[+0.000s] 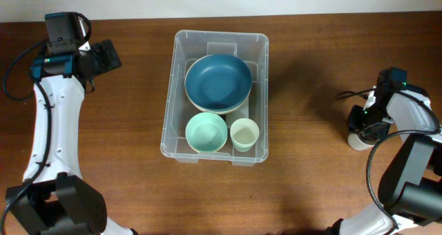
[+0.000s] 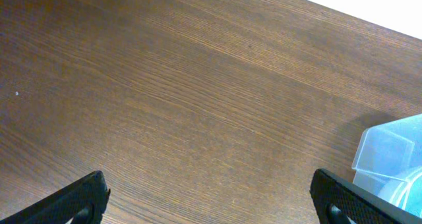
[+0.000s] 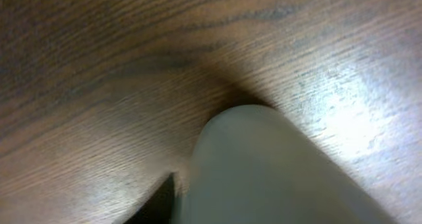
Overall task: Pack container
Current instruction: 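Grasp the last paper cup and carry it over the container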
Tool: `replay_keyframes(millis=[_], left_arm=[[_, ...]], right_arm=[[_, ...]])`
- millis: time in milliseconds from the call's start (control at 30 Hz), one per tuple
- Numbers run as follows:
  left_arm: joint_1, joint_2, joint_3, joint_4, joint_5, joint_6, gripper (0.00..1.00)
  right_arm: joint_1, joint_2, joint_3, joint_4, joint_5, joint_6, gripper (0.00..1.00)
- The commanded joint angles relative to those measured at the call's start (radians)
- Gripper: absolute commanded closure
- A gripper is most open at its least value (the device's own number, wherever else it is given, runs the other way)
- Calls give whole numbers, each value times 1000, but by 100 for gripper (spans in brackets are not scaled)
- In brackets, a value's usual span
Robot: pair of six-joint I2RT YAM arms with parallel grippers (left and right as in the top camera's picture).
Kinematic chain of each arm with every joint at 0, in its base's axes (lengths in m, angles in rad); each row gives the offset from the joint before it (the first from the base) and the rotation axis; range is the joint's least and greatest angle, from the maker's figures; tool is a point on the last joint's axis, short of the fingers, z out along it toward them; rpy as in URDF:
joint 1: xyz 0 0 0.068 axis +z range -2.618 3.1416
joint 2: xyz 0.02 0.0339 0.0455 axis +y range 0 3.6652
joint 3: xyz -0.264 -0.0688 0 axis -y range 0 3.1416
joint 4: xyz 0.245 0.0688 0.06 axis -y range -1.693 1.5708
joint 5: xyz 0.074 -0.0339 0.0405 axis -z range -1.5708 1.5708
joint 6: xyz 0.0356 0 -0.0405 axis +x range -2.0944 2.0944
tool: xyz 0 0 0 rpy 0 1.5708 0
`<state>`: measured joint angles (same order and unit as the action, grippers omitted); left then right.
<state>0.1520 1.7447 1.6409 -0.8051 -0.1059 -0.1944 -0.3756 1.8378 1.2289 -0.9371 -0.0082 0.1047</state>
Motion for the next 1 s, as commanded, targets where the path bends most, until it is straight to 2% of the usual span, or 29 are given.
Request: replay_keyframes(millis=[0,100,300,567,633,767,800,867,967], left_arm=[[2,-12,16,0,-4,2,0],[2,-12,16,0,-4,2,0],[2,-12,16,0,-4,2,0],[2,-12,16,0,-4,2,0],[2,-12,16,0,-4,2,0],[2,-12,16,0,-4,2,0],[2,-12,16,0,-4,2,0],[2,-11,16,0,-4,2,0],[2,-12,16,0,-4,2,0]], right_arm=[[-5,10,-14,0,12,5,85],[-5,10,-14,-1,12,5,96],[-5,2,30,-42,-11,5,96],[65,-77,311,-226,-124,5,96],[142,-90,421,-300,-123,5,96],[293,-93,527,-385,-115,0,96],[373,-93,555,-400,-112,-22,96],[457,-93,572,-403,-112,-41,96],[660,-92,578,-407,-112,-65,96]])
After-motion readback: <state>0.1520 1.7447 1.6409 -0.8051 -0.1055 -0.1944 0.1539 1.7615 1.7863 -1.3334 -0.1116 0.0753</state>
